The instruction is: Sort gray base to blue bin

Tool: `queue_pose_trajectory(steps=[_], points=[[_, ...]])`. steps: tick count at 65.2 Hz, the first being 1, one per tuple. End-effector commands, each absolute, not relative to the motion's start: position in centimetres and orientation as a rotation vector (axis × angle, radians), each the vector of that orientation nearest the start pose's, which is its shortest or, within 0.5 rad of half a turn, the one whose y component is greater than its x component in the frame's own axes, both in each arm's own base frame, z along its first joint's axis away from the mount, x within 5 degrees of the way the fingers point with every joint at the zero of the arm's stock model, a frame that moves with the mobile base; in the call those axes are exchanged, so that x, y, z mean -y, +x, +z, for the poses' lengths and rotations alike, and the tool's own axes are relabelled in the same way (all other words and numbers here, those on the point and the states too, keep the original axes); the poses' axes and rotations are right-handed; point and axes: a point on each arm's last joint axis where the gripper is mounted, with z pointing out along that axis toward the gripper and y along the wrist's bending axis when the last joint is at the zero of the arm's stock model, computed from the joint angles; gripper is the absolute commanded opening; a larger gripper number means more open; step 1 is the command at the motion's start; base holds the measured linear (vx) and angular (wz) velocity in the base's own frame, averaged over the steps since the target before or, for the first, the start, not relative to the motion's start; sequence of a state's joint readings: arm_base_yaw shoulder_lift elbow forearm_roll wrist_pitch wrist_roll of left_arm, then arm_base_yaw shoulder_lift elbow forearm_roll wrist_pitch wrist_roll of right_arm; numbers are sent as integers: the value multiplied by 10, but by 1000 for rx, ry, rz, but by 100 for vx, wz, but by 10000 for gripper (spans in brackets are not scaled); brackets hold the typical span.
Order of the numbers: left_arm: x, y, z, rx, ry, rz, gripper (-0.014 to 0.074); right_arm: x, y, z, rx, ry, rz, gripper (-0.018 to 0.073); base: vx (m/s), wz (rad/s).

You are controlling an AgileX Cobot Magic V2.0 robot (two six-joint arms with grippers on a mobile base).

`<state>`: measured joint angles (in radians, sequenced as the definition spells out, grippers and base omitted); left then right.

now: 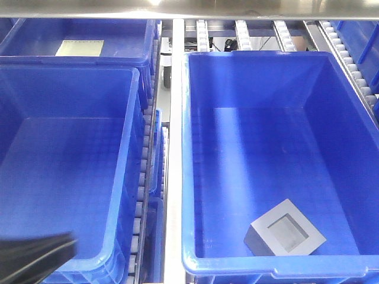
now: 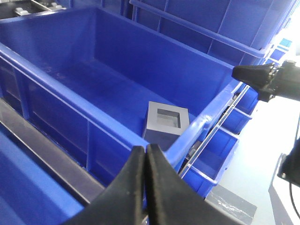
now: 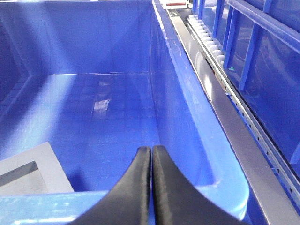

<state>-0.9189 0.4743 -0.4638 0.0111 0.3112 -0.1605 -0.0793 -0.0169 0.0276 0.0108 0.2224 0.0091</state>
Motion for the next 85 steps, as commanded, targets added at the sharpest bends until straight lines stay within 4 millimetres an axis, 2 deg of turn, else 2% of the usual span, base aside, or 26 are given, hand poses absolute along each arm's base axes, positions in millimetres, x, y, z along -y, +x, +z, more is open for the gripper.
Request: queue_pose_trajectory(steps=[1,10,35,52,85], points=[[77,58,313,-1644,653,-803,2,5,56,191,-1645,71,-57,-5,0,0],[74,56,306,-1656,658,-799,2,5,56,191,-1645,71,-57,-5,0,0],[74,56,307,-1644,660,-795,2,5,56,191,-1645,71,-57,-5,0,0],[75,56,309,-1579,724,-743,2,5,56,191,-1645,71,-57,-5,0,0],[75,56,308,-1583,742,-728,2,5,56,191,-1645,71,-57,-5,0,0]])
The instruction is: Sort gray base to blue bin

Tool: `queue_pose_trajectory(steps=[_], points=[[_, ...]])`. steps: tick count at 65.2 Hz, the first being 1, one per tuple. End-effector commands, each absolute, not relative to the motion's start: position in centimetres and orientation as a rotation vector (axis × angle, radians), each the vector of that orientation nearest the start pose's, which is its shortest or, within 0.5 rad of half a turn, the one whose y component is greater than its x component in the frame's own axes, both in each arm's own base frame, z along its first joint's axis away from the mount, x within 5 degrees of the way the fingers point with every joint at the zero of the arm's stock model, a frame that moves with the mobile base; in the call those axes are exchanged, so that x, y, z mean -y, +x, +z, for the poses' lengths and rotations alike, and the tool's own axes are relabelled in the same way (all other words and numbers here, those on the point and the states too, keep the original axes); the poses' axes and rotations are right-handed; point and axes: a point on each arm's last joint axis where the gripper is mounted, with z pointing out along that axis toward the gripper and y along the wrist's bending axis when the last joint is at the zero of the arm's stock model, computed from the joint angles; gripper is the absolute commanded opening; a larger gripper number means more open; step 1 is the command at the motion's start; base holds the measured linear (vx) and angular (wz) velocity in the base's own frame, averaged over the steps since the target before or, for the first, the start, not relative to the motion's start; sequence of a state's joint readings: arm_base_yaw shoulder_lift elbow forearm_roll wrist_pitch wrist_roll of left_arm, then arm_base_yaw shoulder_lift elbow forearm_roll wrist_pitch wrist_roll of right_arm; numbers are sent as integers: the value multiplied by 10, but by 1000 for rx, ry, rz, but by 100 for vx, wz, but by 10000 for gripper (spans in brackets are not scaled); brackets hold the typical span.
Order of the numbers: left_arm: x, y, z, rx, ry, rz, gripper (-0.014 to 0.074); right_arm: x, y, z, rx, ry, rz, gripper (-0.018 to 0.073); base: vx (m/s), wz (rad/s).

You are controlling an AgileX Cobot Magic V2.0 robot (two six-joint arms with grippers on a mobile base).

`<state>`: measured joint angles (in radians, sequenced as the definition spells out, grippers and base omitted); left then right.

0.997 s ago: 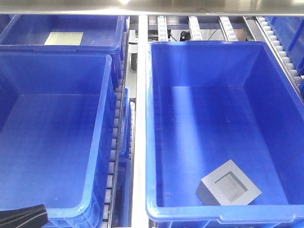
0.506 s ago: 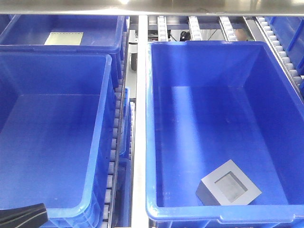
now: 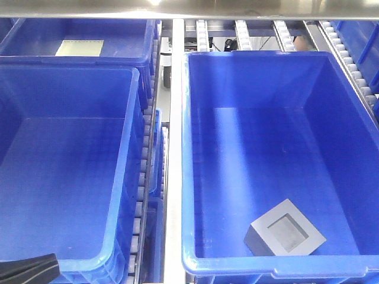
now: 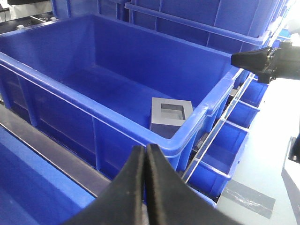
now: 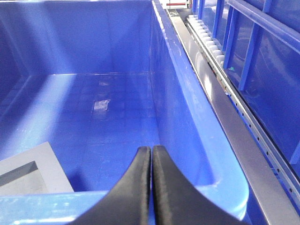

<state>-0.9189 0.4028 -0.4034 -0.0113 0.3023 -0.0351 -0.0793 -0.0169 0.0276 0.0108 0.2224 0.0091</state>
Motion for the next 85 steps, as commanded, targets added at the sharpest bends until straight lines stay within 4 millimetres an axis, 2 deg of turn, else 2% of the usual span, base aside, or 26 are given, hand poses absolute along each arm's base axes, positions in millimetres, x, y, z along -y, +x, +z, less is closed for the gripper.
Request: queue_pose_trajectory(steps=[1,22,33,47,58,66,85], points=[[75,56,308,-1583,742,-728,2,5,56,191,-1645,71,-57,-5,0,0],[74,55,311,-1549,728,-736,2,5,56,191,-1645,71,-57,-5,0,0],[55,47,322,-1443,622,-728,2,5,56,191,-1645,71,-57,-5,0,0],[26,36,323,-1423,427,-523,2,5,56,191,-1645,71,-57,-5,0,0],[11,26,323,-1405,261,-354,2,5,56,191,-1645,71,-57,-5,0,0],[5,23,313,-1386,158,-215,2,5,56,191,-1645,71,-57,-5,0,0],[-1,40,263,-1406,-17,-3,2,5,56,191,-1645,71,-57,-5,0,0]])
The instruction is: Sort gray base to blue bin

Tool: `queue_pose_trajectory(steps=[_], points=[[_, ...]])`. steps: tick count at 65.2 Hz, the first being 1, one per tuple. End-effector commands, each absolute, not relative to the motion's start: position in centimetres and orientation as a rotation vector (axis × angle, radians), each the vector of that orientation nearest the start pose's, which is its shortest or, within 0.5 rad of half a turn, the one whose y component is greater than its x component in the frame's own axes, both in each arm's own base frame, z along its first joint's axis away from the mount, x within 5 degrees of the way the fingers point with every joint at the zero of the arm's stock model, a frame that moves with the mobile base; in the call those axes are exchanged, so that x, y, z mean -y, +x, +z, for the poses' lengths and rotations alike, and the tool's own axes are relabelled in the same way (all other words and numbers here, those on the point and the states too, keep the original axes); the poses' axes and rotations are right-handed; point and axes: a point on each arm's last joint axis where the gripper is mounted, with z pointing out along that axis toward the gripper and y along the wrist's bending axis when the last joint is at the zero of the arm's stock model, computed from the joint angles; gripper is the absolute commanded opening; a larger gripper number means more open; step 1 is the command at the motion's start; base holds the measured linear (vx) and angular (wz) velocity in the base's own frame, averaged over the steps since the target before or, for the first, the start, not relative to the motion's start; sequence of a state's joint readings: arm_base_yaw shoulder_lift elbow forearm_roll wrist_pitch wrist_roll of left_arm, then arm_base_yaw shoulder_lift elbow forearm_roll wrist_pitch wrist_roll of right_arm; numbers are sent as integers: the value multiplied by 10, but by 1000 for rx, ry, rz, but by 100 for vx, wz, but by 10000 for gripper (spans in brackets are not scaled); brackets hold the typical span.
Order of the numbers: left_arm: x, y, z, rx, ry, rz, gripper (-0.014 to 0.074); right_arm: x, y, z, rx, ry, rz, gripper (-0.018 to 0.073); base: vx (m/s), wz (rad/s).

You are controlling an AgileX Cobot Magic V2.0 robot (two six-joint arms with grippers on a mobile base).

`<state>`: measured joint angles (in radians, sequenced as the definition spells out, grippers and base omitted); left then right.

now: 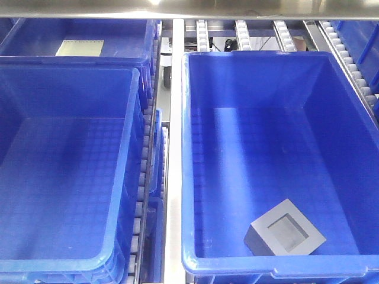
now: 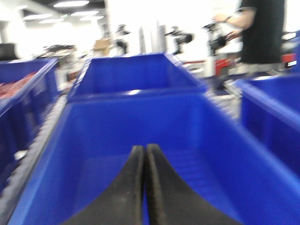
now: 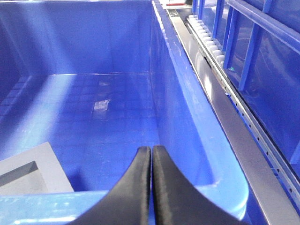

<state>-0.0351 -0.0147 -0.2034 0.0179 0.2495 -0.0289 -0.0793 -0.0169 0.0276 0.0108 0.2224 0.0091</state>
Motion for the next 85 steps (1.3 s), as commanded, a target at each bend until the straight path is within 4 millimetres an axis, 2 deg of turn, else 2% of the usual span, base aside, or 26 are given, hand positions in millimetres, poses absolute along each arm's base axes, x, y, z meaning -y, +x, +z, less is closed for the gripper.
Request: queue_pose_trajectory(steps=[1,14,23,85], points=[[-1,41,261,-1409,-22,2,2,5,56,191,-1645,71,-57,-5,0,0],[-2,51,222,-1499,-46,26,2,5,56,191,-1645,71,-57,-5,0,0],[-3,54,205,-1551,-47,26,2,5,56,191,-1645,71,-57,-5,0,0],[-3,54,203,-1567,-48,26,2,5,56,191,-1645,71,-57,-5,0,0]])
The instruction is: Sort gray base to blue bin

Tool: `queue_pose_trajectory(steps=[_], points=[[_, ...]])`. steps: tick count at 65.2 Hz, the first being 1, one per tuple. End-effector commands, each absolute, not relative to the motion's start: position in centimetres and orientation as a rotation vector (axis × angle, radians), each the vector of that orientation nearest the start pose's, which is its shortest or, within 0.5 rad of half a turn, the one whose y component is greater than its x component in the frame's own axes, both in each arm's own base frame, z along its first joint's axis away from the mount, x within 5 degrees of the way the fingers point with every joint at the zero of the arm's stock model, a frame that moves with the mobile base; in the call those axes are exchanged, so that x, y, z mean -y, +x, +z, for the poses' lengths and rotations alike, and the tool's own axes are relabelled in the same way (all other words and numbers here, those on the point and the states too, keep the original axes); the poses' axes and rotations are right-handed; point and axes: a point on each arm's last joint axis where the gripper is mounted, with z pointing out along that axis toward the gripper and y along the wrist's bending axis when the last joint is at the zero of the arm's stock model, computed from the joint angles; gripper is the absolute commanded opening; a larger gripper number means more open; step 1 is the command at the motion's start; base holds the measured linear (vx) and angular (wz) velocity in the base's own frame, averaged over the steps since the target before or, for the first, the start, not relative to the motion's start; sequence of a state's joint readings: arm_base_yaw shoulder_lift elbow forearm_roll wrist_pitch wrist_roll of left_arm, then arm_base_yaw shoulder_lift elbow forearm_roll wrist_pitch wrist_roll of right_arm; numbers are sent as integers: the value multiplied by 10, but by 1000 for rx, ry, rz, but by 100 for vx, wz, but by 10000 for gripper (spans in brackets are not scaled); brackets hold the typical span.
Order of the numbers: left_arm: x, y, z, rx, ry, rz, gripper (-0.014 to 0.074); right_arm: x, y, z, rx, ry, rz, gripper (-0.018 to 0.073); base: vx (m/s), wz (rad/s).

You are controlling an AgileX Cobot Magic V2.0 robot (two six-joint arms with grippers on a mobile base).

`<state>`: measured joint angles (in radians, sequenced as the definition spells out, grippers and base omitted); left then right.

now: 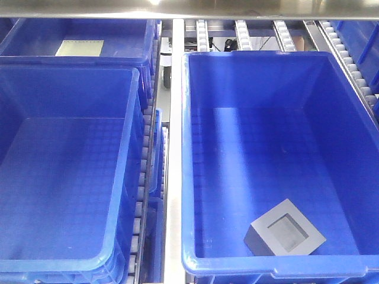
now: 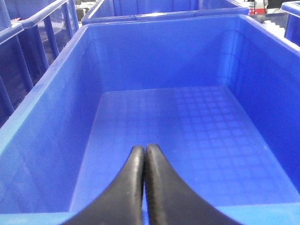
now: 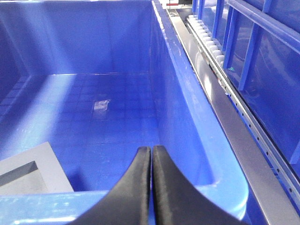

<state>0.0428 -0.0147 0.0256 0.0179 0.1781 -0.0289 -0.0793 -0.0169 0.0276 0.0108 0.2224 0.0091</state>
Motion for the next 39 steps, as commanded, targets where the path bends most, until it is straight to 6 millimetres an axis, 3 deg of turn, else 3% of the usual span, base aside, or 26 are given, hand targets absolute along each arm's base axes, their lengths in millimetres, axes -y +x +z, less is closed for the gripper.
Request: queue_pose_trajectory(steps=[1,39], points=[[-3,54,203,-1567,-48,26,2,5,56,191,-1645,71,-57,-5,0,0],[-3,54,203,-1567,-48,26,2,5,56,191,-1645,71,-57,-5,0,0]])
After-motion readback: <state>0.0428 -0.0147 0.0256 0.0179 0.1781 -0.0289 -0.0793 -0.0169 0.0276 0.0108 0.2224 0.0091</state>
